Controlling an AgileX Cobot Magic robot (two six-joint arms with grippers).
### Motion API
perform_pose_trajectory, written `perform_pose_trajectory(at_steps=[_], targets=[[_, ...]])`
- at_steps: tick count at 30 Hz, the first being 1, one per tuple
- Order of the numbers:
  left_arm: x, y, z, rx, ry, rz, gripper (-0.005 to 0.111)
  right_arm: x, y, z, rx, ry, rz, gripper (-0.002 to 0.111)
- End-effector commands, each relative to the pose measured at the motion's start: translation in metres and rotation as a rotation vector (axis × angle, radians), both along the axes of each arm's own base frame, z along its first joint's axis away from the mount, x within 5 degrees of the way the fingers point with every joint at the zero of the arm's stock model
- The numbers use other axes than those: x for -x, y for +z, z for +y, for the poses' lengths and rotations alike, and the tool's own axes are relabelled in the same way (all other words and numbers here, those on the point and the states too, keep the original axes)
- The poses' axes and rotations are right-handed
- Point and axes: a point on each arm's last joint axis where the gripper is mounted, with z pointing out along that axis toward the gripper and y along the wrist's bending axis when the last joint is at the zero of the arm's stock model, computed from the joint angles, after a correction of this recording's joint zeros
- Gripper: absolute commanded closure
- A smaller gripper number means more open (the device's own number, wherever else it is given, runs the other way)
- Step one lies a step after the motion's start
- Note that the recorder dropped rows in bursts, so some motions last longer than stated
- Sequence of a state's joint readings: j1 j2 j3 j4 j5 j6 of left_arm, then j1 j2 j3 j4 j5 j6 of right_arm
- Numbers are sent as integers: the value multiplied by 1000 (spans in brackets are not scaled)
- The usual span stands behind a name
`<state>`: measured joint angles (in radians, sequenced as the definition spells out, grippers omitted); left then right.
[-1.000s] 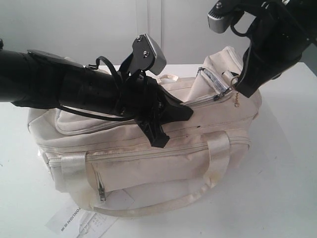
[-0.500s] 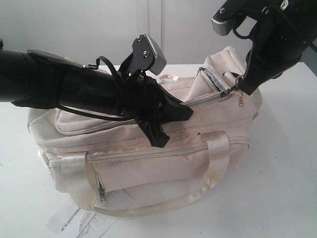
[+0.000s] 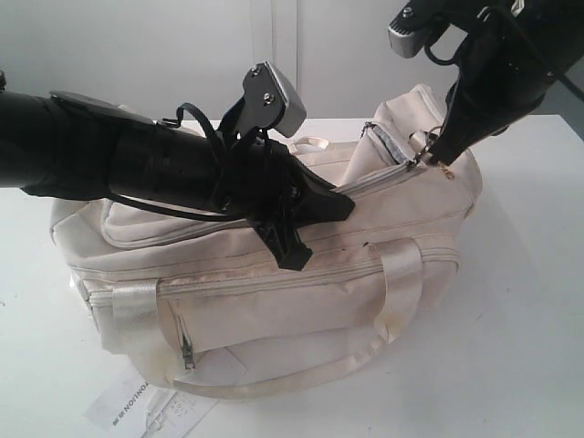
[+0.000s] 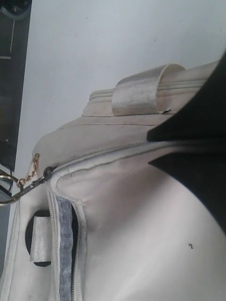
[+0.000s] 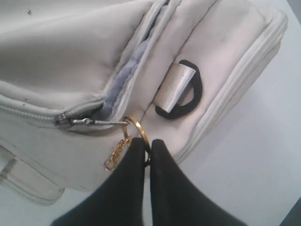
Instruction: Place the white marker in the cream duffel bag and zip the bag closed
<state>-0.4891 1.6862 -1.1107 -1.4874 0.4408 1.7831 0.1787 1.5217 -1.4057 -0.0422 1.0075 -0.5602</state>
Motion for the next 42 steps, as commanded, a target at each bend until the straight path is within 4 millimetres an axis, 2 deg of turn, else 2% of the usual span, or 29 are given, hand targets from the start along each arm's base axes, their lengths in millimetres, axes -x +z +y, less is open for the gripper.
perform_pose_trajectory(at_steps=[1,6,13,20,29,33,34,36,37,39,42], targets=[[6,4,-1,17,-49,6,107,-12,-2,-9,52,-10,-71,108],[7,3,-1,4,-64,0,107,-17,-4,-9,53,-7,-99,108],[10,4,-2,14,-89,6,107,-21,-2,-22,102,-34,-129,108],[10,4,-2,14,-89,6,107,-25,-1,-15,1,-41,-171,108],[12,4,-3,21,-114,11,107,-47,-6,-10,-44,-45,-304,108],[11,4,-3,25,-101,29,107,-39,-11,-12,-29,-52,-207,108],[11,4,-3,24,-93,31,103,-35,-11,-12,-23,-55,-170,108],[9,3,-2,17,-78,27,77,-26,-6,-14,-16,-57,-136,108],[8,3,-2,11,-66,23,55,-19,-1,-14,-20,-50,-126,108],[6,5,-1,15,-32,26,33,-9,6,-11,-54,-30,-99,108],[11,19,2,36,-22,-8,33,0,12,-6,-102,26,-76,108]])
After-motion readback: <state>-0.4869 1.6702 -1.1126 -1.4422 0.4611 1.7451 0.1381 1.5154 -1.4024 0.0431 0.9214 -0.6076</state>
